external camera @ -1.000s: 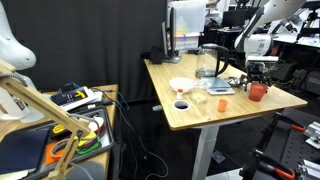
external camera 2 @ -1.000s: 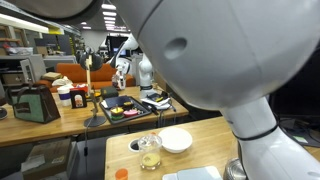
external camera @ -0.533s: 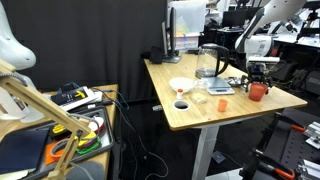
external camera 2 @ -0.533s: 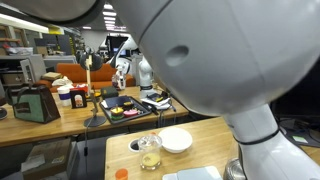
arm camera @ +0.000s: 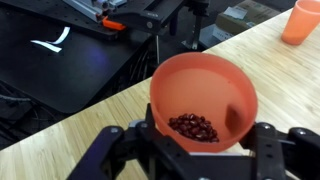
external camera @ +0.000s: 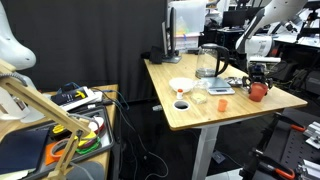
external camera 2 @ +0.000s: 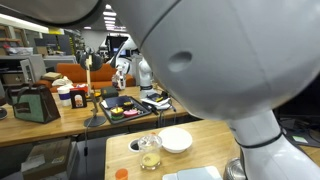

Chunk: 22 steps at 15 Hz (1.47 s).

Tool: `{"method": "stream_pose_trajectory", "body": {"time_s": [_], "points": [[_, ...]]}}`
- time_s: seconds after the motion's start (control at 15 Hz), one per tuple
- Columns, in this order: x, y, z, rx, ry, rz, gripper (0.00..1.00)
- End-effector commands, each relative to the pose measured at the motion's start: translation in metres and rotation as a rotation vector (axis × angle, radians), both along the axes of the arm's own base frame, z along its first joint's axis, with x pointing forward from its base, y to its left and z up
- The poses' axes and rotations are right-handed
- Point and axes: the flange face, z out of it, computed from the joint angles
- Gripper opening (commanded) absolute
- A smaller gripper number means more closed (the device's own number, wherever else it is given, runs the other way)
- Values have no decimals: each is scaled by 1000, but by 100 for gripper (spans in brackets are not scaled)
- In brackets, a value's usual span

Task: Pour the contents in the red cup into the white bowl on the left

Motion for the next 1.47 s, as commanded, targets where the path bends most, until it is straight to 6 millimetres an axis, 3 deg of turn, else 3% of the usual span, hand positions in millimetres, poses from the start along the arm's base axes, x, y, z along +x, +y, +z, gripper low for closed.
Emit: {"method": "stream_pose_trajectory", "body": {"time_s": [0.0, 0.27, 0.53, 1.07, 1.4], "points": [[0, -2, -1, 40, 3, 2, 47], [2, -2, 5, -2, 5, 13, 47], [18, -2, 20, -93, -10, 15, 47], [57, 29, 56, -164, 5, 72, 47], [73, 39, 81, -218, 13, 11, 47]]}}
